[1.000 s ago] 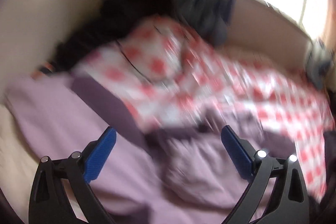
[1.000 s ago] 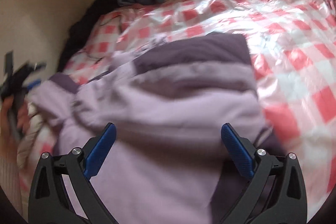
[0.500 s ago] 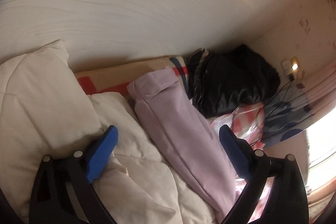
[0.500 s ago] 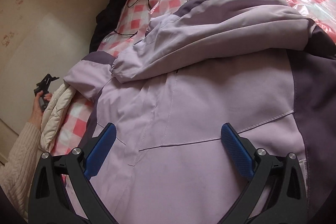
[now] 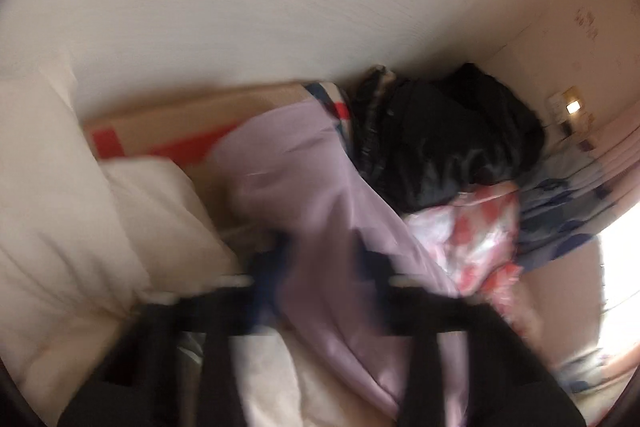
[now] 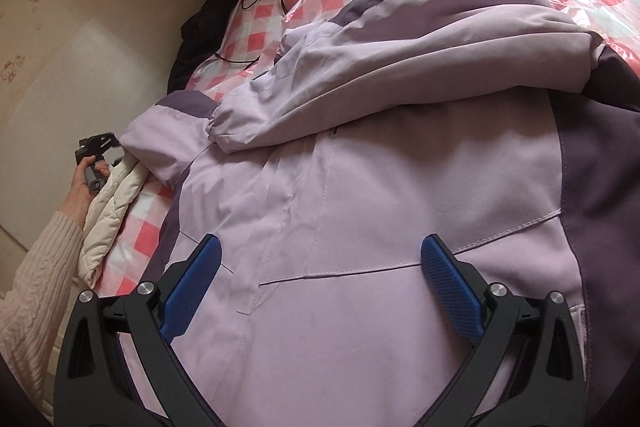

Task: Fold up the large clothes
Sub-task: 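Grasp the other lilac sleeve cuff with the left gripper and lift it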

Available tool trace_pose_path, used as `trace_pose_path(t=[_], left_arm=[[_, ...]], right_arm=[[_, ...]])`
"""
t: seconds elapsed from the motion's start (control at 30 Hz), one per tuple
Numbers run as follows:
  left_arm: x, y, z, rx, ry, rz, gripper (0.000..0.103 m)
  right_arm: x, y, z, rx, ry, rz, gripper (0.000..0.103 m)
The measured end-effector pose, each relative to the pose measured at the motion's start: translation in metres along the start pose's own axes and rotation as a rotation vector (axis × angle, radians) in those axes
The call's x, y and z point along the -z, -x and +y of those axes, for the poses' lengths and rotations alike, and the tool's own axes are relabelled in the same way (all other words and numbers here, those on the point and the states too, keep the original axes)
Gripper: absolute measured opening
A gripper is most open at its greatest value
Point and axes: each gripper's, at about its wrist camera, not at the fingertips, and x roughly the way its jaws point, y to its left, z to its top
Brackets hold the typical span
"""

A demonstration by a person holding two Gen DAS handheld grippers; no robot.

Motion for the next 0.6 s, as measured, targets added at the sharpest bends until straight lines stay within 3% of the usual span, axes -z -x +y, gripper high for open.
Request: trace_pose_path(t=[0.13,0.3,0.47,0.6], left_arm=[[0.006,0.010,-0.008,0.022,-0.044,-0.067,0.013],[0.011,0.044,-0.014,0.226,-0.045,-0.194,0.012],[0.020,0.074,-0.042,0.345,-0.092,-0.213,0.012],[0.033,0.102,-0.086,0.429,-0.168,-0.203,0.012]], right_arm=[[-0.001,0.000,-0.001,-0.005,-0.007,0.000,0.097],[-0.002,0.001,-0.003,-0.025,-0.032,-0.001,0.097],[-0.004,0.001,-0.004,-0.035,-0.055,0.000,0.097],[-0.006,0.001,-0.003,-0.040,-0.075,0.003,0.097]])
